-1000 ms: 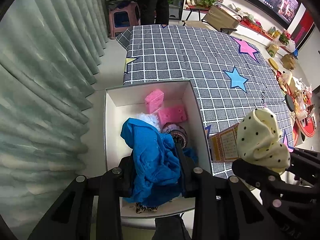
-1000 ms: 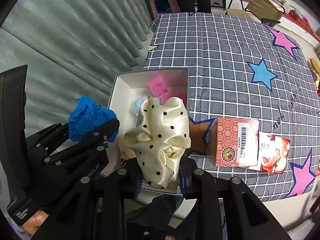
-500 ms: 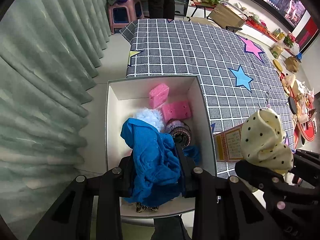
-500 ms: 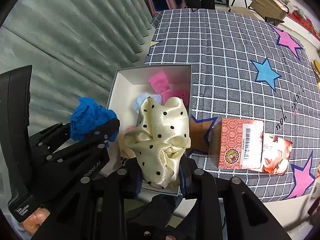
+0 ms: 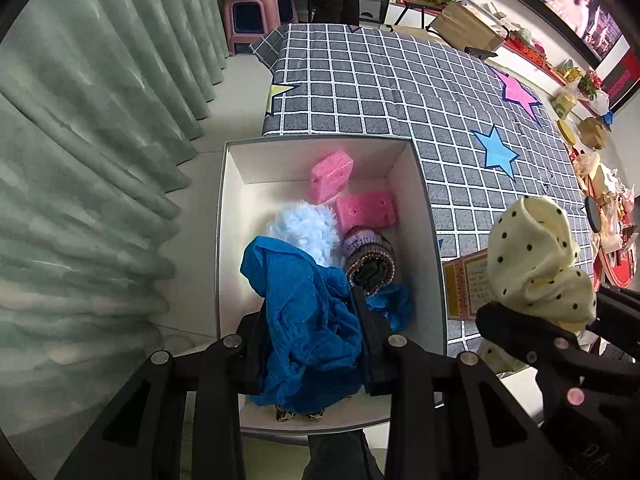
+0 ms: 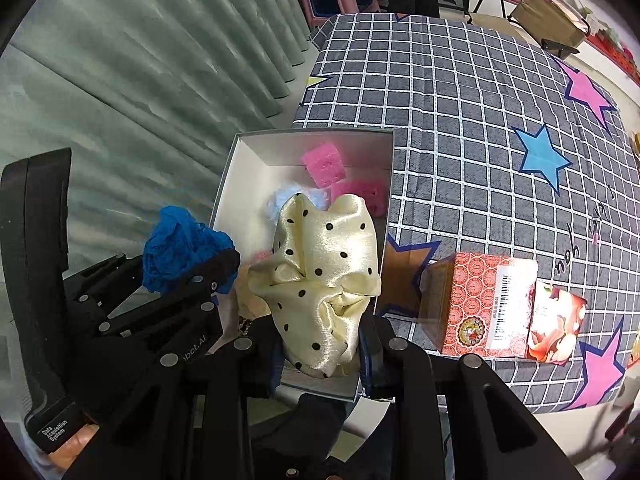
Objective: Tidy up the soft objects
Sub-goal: 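Hold the blue cloth and polka-dot scrunchie above the white box with both tools, then lower the blue cloth and polka-dot scrunchie into the white box with both tools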
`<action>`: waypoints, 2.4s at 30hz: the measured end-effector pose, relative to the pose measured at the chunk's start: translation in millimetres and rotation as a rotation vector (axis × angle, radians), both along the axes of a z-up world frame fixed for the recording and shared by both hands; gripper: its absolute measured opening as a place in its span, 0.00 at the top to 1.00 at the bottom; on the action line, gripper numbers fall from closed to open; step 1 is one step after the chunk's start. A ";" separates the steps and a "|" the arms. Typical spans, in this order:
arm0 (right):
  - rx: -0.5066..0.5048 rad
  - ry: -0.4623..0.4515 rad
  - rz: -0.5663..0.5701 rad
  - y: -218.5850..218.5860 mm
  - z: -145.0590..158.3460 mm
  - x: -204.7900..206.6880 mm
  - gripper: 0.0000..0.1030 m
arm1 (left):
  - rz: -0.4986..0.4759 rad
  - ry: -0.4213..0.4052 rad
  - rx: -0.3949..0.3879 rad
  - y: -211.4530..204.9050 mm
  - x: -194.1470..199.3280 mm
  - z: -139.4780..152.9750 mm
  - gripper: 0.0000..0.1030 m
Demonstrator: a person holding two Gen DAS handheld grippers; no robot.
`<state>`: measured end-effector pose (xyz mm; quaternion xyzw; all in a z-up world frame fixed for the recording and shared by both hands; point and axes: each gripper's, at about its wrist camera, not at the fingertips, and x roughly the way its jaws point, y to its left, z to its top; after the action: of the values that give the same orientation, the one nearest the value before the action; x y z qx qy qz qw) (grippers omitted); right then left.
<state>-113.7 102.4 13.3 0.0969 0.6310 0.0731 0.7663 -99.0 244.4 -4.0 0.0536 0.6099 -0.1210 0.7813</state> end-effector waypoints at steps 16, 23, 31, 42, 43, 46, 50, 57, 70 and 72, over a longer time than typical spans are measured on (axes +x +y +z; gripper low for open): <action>-0.015 -0.004 0.025 6.5 -2.9 10.2 0.71 | 0.001 0.013 0.013 1.1 3.2 -5.8 0.66; -0.017 0.005 0.033 10.6 -7.6 14.0 0.71 | 0.011 0.023 0.011 5.9 5.6 -8.6 0.66; -0.023 0.009 0.030 9.4 -9.6 18.9 0.71 | 0.014 0.032 0.010 6.6 7.3 -10.1 0.66; -0.021 0.030 0.028 10.3 -14.6 20.2 0.71 | 0.016 0.044 0.014 8.1 7.9 -13.8 0.66; -0.027 0.028 0.030 10.7 -14.5 20.1 0.71 | 0.018 0.043 0.014 8.8 7.8 -13.7 0.66; -0.069 0.008 0.049 15.1 -11.7 20.4 0.71 | 0.025 0.045 0.016 9.9 8.4 -14.4 0.66; -0.110 -0.018 0.075 21.1 -8.3 18.4 0.71 | 0.026 0.045 0.021 10.4 8.0 -14.2 0.66; -0.103 -0.013 0.071 20.4 -10.2 18.9 0.71 | 0.029 0.047 0.021 10.2 7.4 -14.3 0.66; -0.096 -0.006 0.073 21.6 -12.2 19.4 0.71 | 0.028 0.048 0.023 10.4 6.8 -14.5 0.66; -0.095 -0.004 0.073 21.6 -12.7 19.7 0.71 | 0.027 0.048 0.023 10.4 6.5 -14.8 0.66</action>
<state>-94.0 124.0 0.6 0.0372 0.6354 0.0712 0.7680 -92.4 254.8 -18.8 0.0514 0.6304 -0.1045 0.7675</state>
